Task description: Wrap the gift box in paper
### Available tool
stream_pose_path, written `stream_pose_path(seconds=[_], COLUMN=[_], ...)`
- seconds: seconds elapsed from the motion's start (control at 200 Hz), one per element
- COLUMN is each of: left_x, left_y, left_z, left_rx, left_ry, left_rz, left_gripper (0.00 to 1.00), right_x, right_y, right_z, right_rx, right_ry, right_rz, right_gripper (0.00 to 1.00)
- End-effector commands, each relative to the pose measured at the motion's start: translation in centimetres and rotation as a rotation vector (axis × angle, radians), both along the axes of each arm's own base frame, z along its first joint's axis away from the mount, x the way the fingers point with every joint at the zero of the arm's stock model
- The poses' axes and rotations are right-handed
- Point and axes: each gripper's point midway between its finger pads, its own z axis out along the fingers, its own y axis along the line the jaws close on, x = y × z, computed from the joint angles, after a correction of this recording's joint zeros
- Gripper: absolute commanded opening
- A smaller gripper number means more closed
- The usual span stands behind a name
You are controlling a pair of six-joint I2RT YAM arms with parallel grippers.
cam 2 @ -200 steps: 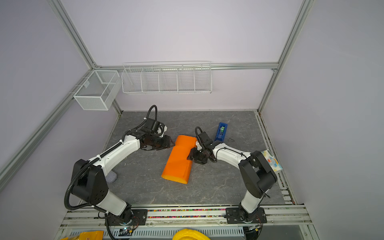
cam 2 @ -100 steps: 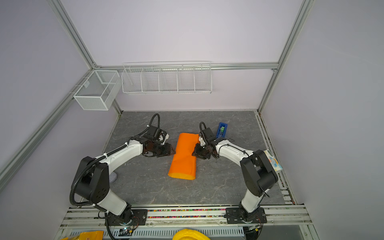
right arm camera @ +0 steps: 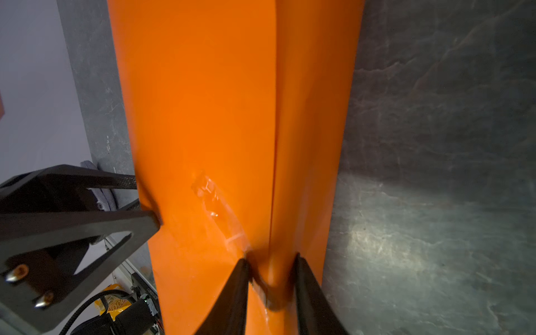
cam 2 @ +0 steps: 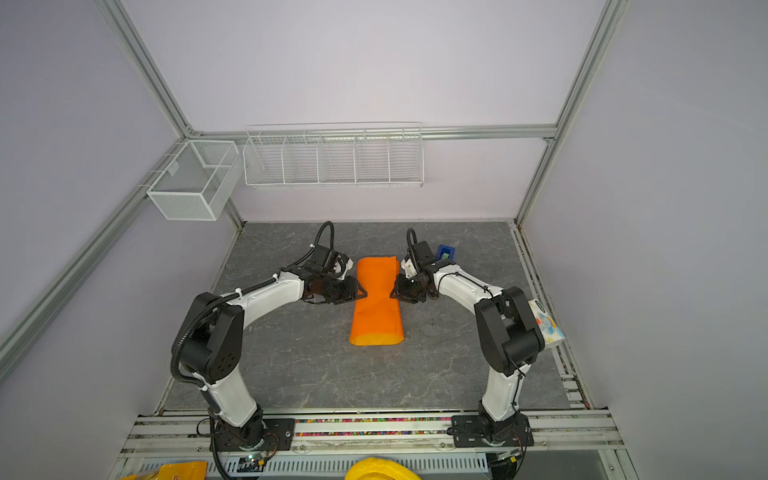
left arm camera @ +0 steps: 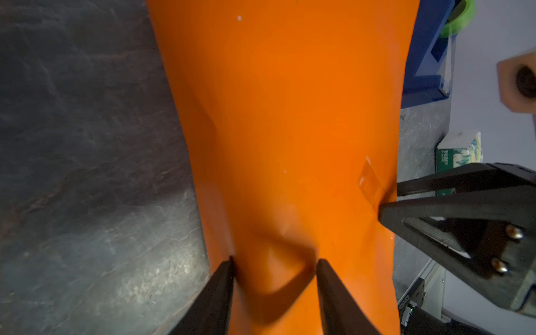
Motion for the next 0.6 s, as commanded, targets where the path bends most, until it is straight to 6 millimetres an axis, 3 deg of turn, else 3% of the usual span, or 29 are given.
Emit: stream_pose_path(seconds=[0.0, 0.12, 0.275, 0.455, 0.595], left_x=[1.7, 2.7, 2.5, 0.2, -2.2], left_y=[-1.6, -1.2, 0.1, 1.3, 1.7], left_z=[1.8, 1.7, 2.5, 2.9, 1.7], left_rx=[-0.038, 0.027, 0.085, 0.074, 0.051], left_ry=[-0.045, -0.053, -0.073, -0.058, -0.009], left_rz=[-0.012, -0.009, 0.007, 0.035, 0.047], left_gripper=[0.44, 0.44, 0.46, 0.53, 0.57], right_x=[0.6, 1.6, 1.5, -1.0, -3.9], right_y=[0.4, 0.7, -0.3, -1.4, -1.8], right_z=[-0.6, -0.2, 1.0, 3.0, 2.9], right_rx=[0.007, 0.016, -0.034, -0.046, -0.068], right_ry=[0.018, 0.007, -0.022, -0.059, -0.051], right_rz=[0.027, 0.021, 0.018, 0.009, 0.009], right_gripper=[0.29, 0.29, 0.41, 0.6, 0.73])
